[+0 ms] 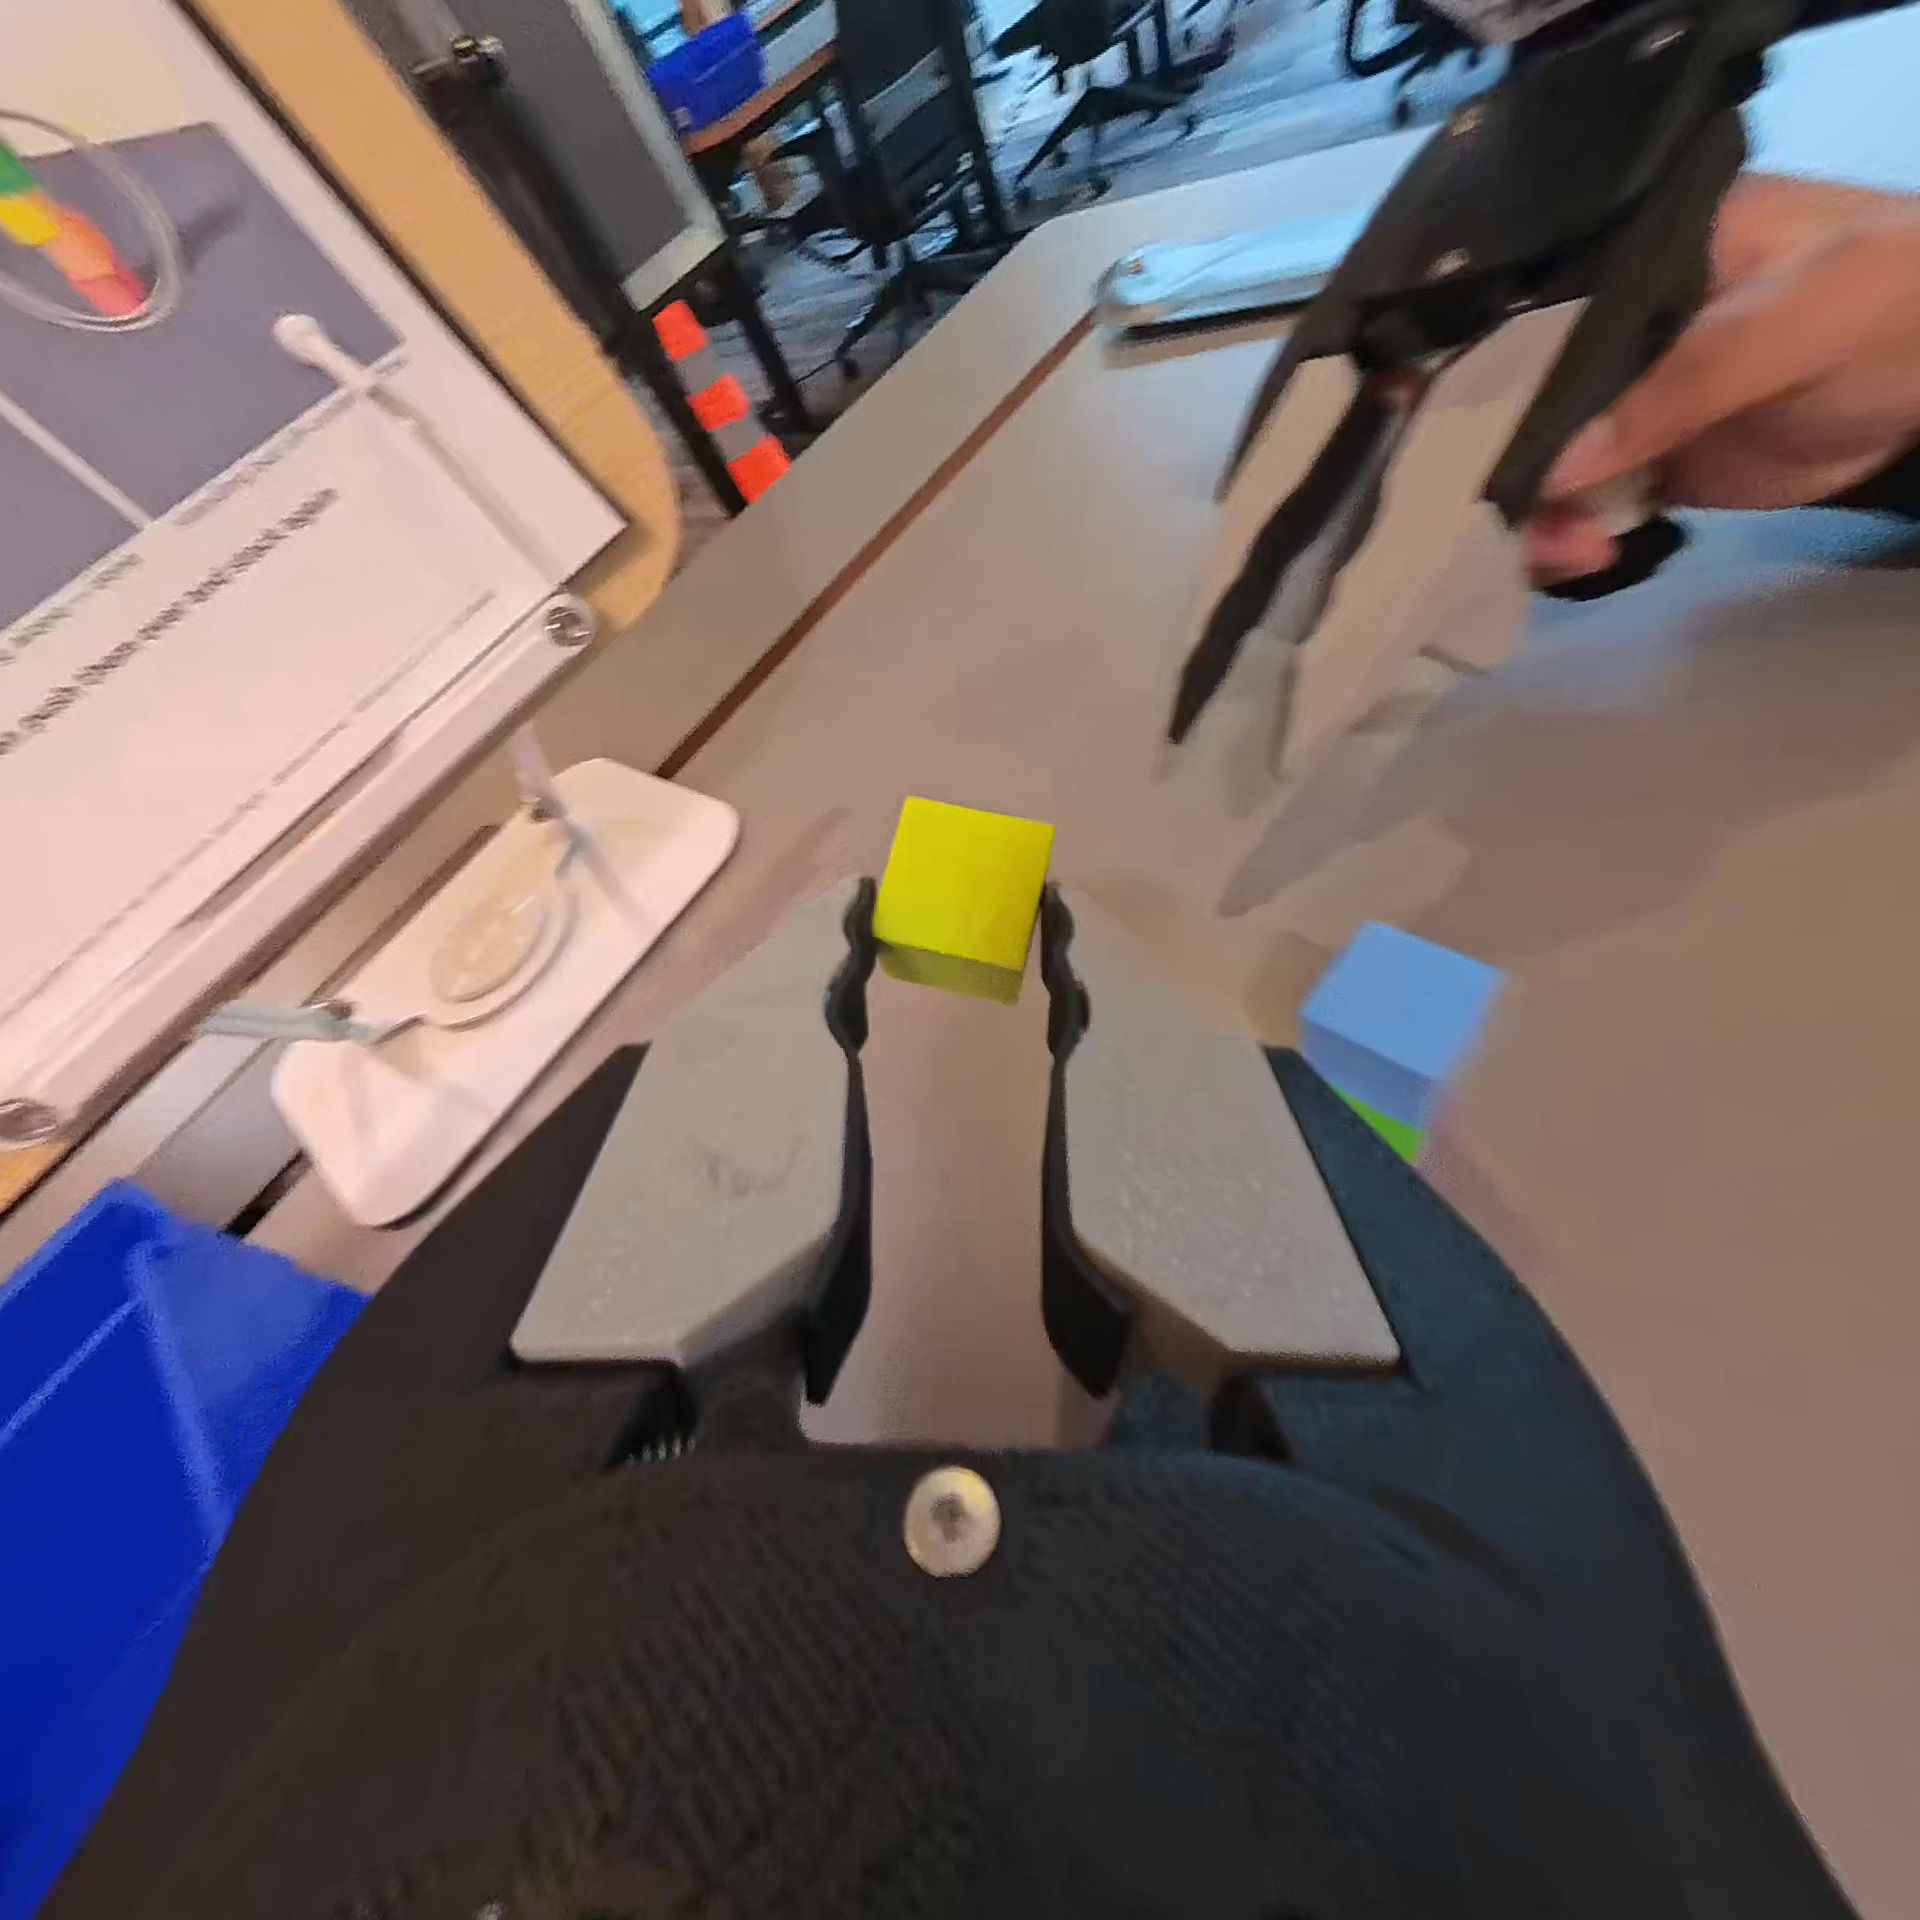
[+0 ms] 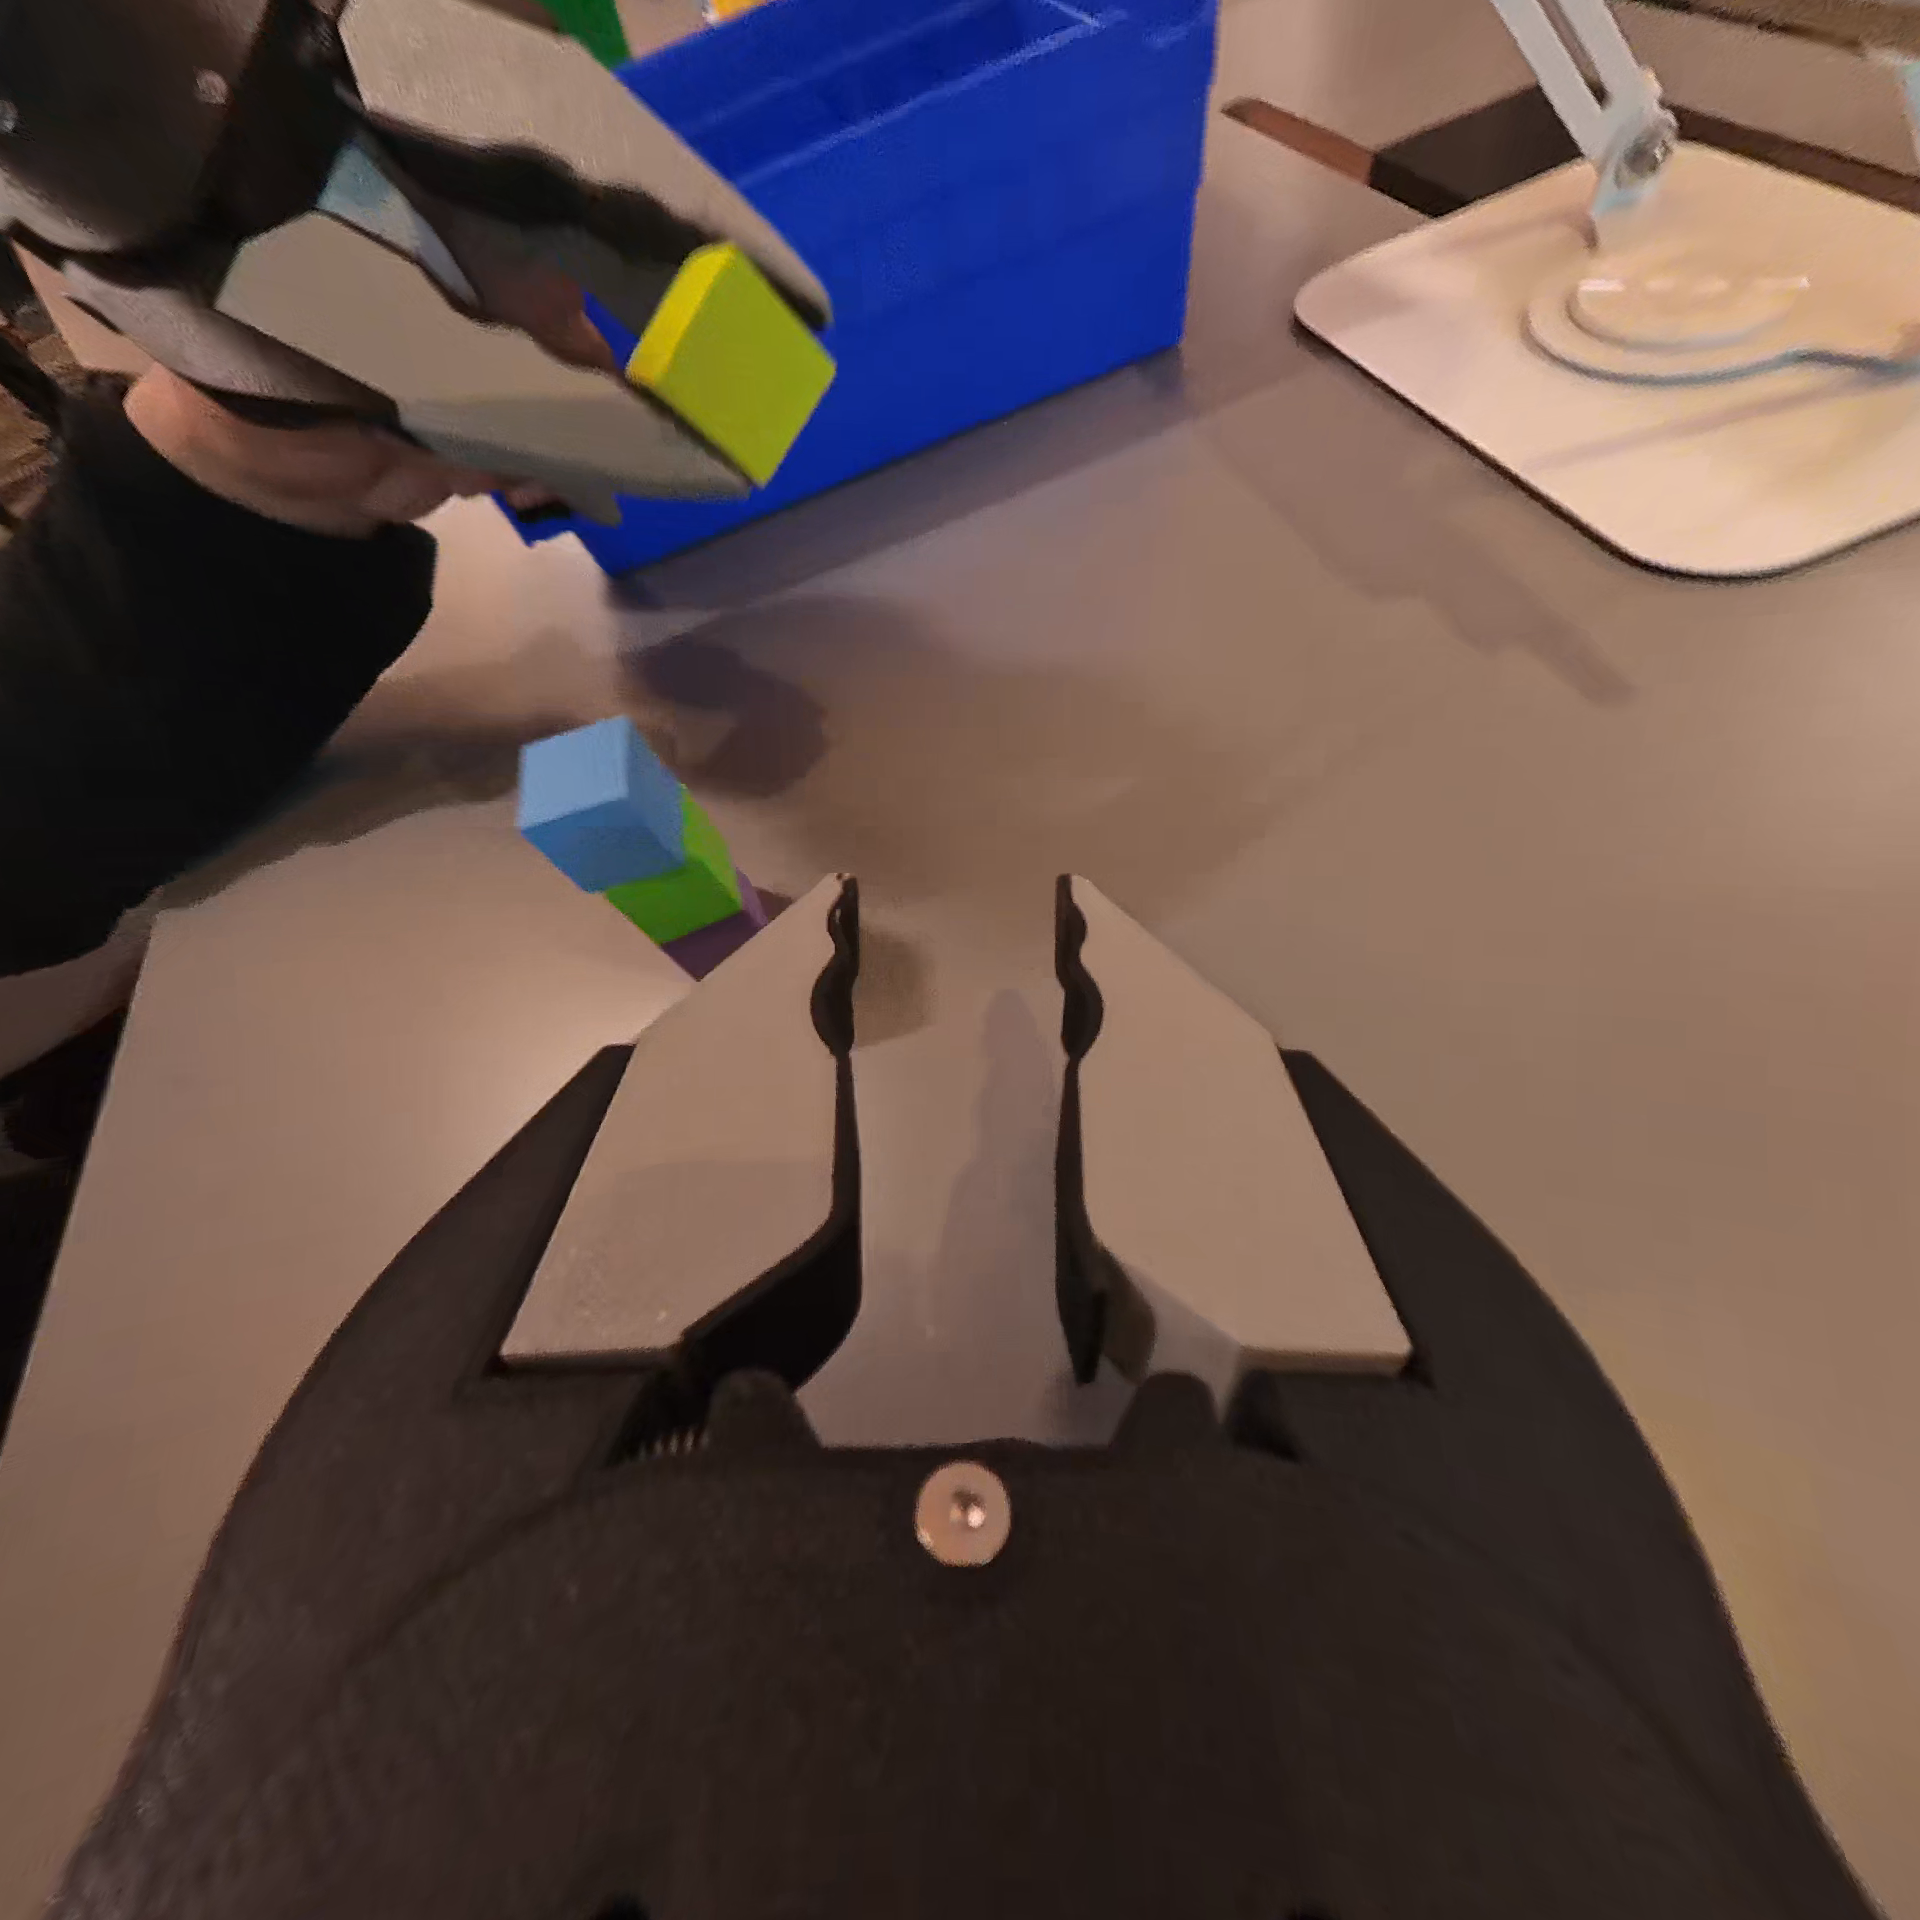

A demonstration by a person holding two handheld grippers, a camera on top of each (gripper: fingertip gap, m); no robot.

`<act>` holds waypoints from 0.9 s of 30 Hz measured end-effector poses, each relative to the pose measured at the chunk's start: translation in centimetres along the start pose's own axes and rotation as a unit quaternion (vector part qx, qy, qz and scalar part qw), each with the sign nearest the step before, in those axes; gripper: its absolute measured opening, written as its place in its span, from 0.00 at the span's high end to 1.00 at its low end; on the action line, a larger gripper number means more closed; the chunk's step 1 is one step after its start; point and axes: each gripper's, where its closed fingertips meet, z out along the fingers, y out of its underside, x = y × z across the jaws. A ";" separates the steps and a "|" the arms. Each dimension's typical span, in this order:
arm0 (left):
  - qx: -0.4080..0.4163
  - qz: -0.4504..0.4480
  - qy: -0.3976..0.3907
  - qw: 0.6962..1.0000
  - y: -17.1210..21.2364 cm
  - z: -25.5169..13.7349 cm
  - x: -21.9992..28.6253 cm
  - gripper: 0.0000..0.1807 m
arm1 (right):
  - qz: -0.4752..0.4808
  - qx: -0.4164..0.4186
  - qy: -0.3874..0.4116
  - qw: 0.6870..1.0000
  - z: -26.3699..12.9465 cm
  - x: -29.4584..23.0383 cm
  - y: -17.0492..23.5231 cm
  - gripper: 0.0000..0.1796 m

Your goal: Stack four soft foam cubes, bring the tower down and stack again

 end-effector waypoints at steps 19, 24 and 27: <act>-0.057 -0.076 0.244 0.965 -1.4 -1.3 6.5 0.83 | -0.034 -0.013 0.020 0.999 0.2 -0.2 1.6 0.81; -0.090 -0.051 0.237 0.966 -0.3 -1.0 7.2 0.84 | -0.043 -0.059 0.063 0.995 0.6 1.5 3.6 0.82; -0.101 -0.046 0.236 0.965 0.2 -0.8 7.3 0.83 | -0.046 -0.087 0.080 0.992 0.9 2.2 4.5 0.81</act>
